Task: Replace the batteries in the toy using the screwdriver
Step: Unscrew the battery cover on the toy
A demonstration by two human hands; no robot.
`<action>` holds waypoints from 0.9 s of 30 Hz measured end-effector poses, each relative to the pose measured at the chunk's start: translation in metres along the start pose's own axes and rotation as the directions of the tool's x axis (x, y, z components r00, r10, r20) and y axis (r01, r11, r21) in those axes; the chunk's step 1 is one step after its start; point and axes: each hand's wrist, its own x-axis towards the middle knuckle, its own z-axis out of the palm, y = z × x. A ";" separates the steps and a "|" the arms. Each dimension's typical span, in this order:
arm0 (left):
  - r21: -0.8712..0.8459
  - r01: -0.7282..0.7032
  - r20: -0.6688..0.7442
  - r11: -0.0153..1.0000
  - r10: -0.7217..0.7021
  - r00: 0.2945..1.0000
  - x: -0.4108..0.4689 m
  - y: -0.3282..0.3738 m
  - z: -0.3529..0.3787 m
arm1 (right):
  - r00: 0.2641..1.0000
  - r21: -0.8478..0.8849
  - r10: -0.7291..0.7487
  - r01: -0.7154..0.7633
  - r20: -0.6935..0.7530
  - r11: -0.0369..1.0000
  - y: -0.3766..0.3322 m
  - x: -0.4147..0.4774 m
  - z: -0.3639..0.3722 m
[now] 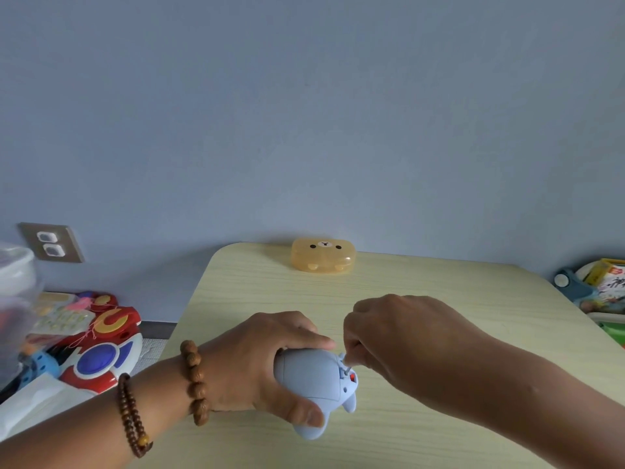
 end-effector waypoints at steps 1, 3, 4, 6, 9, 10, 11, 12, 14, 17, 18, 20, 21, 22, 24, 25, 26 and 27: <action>-0.007 0.005 -0.003 1.000 -0.005 1.000 0.000 0.000 0.000 | 1.000 -0.032 0.013 -0.013 -0.004 0.999 -0.001 0.001 0.001; -0.038 0.021 -0.011 0.999 -0.021 1.000 0.000 -0.001 0.001 | 0.999 -0.058 0.043 -0.044 -0.021 0.997 -0.002 0.003 0.004; -0.048 0.025 -0.013 0.999 -0.026 1.000 -0.001 -0.001 0.001 | 0.998 -0.042 0.054 -0.055 -0.024 0.998 -0.002 0.002 0.006; -0.047 0.025 -0.004 0.999 -0.025 1.000 -0.001 -0.003 0.001 | 0.996 0.099 0.093 -0.093 0.009 0.991 0.001 -0.004 0.007; -0.042 0.013 -0.002 0.999 -0.013 1.000 -0.002 -0.004 0.001 | 0.996 0.218 0.083 -0.086 0.024 0.972 0.004 -0.013 -0.001; -0.039 0.009 -0.005 0.999 -0.009 1.000 -0.002 -0.005 0.001 | 0.997 0.206 0.075 -0.074 0.004 0.976 0.004 -0.014 -0.003; -0.041 0.010 -0.008 0.999 -0.010 1.000 -0.002 -0.005 0.001 | 0.997 0.175 0.067 -0.062 -0.023 0.983 0.004 -0.014 -0.004; -0.046 0.014 -0.011 0.999 -0.014 1.000 -0.002 -0.005 0.001 | 0.997 0.146 0.061 -0.054 -0.048 0.988 0.005 -0.013 -0.004; -0.061 0.025 -0.013 0.998 -0.026 1.000 -0.002 -0.005 0.001 | 0.997 0.105 0.050 -0.044 -0.055 0.993 0.007 -0.010 -0.005; -0.064 0.039 -0.008 0.997 -0.039 0.999 -0.003 -0.004 0.001 | 0.997 0.089 0.073 -0.074 0.015 0.993 0.010 -0.009 -0.008; -0.059 0.036 -0.007 0.998 -0.037 0.999 -0.003 -0.004 0.001 | 0.997 0.075 0.075 -0.076 0.013 0.994 0.010 -0.009 -0.008; -0.042 0.028 -0.008 0.999 -0.028 1.000 -0.003 -0.005 0.002 | 0.997 0.006 0.049 -0.049 -0.052 0.999 0.007 -0.007 -0.002; -0.031 0.028 -0.006 0.999 -0.029 1.000 -0.004 -0.005 0.003 | 0.995 -0.009 0.026 -0.027 -0.093 1.000 0.005 -0.006 0.002; -0.023 0.031 -0.004 0.999 -0.032 0.999 -0.004 -0.004 0.003 | 0.992 -0.001 0.004 -0.004 -0.128 1.000 0.003 -0.006 0.006; -0.017 0.035 -0.003 0.999 -0.035 0.999 -0.004 -0.003 0.003 | 0.991 0.044 0.008 -0.002 -0.133 0.999 -0.001 -0.009 0.008; -0.017 0.034 -0.001 0.999 -0.034 0.999 -0.005 -0.003 0.003 | 0.993 0.075 0.028 -0.019 -0.116 0.997 -0.001 -0.011 0.006; -0.022 0.034 0.001 0.999 -0.034 0.999 -0.005 -0.002 0.003 | 0.994 0.099 0.044 -0.035 -0.097 0.994 -0.001 -0.014 0.004; -0.029 0.033 0.002 0.999 -0.033 0.999 -0.005 -0.002 0.002 | 0.995 0.102 0.052 -0.044 -0.081 0.994 -0.001 -0.017 0.001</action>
